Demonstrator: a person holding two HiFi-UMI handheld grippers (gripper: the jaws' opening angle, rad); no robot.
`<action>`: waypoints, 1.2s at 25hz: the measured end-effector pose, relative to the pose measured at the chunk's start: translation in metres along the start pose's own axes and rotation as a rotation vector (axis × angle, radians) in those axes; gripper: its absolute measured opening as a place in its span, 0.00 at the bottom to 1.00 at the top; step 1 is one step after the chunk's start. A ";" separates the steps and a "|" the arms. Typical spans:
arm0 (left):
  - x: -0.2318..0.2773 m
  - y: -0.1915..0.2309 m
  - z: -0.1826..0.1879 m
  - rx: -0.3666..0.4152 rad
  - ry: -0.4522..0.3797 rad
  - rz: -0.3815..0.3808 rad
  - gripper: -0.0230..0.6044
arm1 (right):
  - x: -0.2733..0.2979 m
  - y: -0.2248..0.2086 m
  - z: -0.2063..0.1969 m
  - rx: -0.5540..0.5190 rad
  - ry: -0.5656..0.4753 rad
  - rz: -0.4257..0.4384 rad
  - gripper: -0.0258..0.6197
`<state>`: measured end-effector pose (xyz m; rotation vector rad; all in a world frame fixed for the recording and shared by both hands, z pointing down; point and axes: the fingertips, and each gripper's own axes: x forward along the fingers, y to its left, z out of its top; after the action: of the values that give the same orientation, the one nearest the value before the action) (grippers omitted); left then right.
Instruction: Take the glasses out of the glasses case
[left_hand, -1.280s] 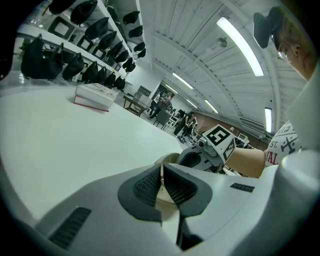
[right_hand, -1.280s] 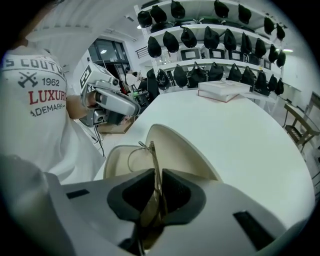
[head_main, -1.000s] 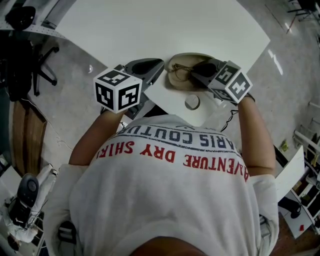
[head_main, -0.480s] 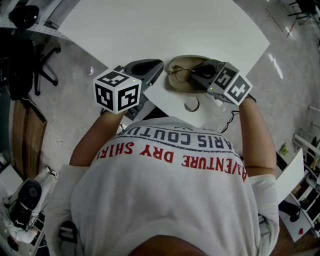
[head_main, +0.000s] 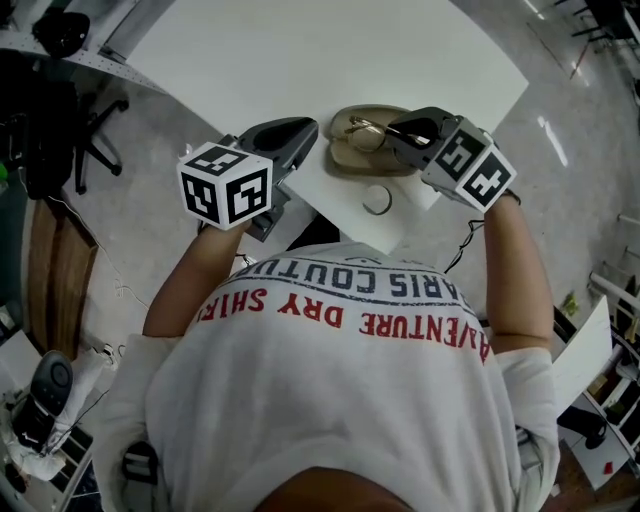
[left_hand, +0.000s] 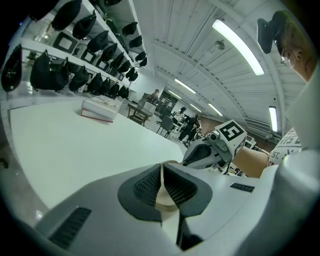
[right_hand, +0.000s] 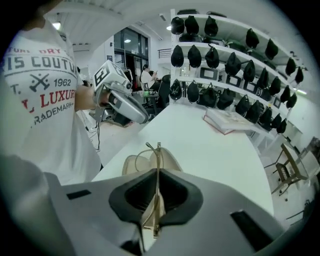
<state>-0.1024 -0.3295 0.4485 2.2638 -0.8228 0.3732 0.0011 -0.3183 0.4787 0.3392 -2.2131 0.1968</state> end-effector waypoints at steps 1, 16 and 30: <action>-0.003 -0.004 0.003 0.006 -0.006 0.001 0.10 | -0.007 -0.002 0.004 0.011 -0.018 -0.019 0.09; -0.054 -0.115 0.014 0.066 -0.123 -0.049 0.10 | -0.158 0.041 0.012 0.379 -0.476 -0.357 0.09; -0.083 -0.231 -0.028 0.108 -0.170 -0.124 0.10 | -0.237 0.145 -0.012 0.491 -0.771 -0.401 0.09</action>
<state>-0.0158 -0.1423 0.3120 2.4596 -0.7579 0.1732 0.1045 -0.1362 0.2956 1.2953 -2.7508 0.4455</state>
